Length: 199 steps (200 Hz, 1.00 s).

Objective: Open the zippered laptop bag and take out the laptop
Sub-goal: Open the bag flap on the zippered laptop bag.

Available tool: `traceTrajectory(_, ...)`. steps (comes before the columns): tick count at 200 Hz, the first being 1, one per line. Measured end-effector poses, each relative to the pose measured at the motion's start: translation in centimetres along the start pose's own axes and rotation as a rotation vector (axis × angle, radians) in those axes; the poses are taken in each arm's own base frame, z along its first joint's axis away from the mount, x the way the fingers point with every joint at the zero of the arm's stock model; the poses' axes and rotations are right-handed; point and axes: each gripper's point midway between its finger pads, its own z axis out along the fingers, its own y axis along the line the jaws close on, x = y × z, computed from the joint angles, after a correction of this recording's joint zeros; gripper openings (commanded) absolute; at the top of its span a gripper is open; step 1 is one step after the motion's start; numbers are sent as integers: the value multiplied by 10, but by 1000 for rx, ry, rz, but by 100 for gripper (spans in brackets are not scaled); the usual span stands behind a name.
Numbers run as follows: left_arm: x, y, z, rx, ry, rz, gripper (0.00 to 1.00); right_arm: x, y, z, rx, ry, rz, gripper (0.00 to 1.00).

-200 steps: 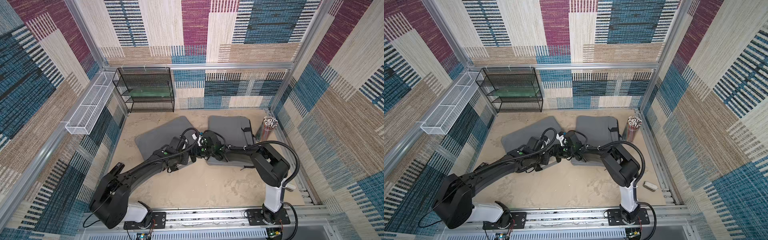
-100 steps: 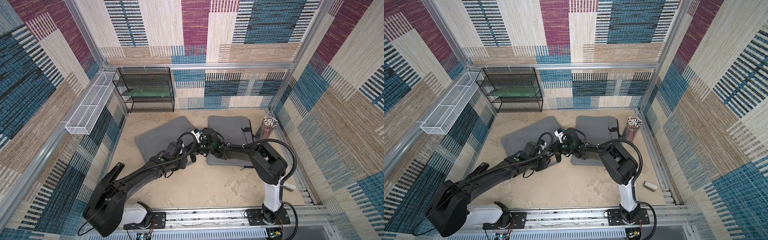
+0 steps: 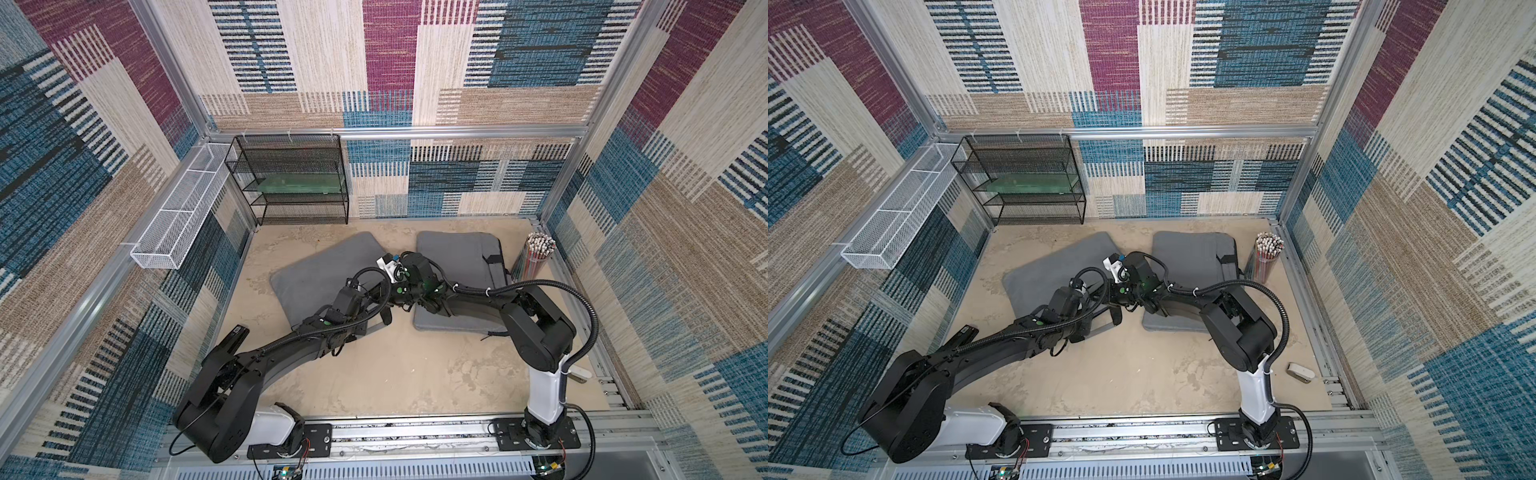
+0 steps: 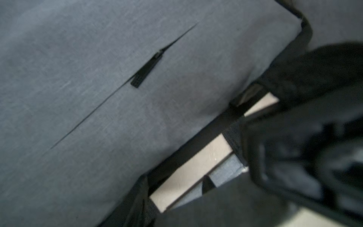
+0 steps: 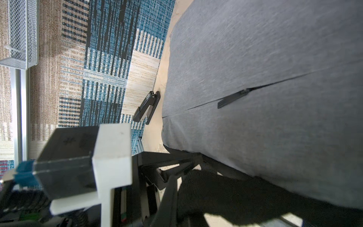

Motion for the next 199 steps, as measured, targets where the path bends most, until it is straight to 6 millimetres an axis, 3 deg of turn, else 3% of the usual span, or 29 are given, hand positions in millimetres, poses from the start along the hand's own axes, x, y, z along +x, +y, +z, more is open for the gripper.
traceTrajectory(30,-12,0,-6,0,-44,-11,0,-4,3,-2,0,-13,-12,1)
traceTrajectory(54,-25,0,-18,13,-91,-24,0,-12,7,-6,-14,-25,-23,13)
traceTrajectory(85,-46,2,-35,22,-147,-48,0,-23,6,-15,-13,-47,-29,41)
traceTrajectory(137,-83,15,-52,19,-194,-100,0,-46,0,-56,47,-143,-31,66)
traceTrajectory(172,-107,18,-59,43,-206,-138,0,-41,-2,-74,86,-185,-29,79)
traceTrajectory(199,-131,18,-68,73,-227,-178,0,-28,-17,-75,114,-179,19,94)
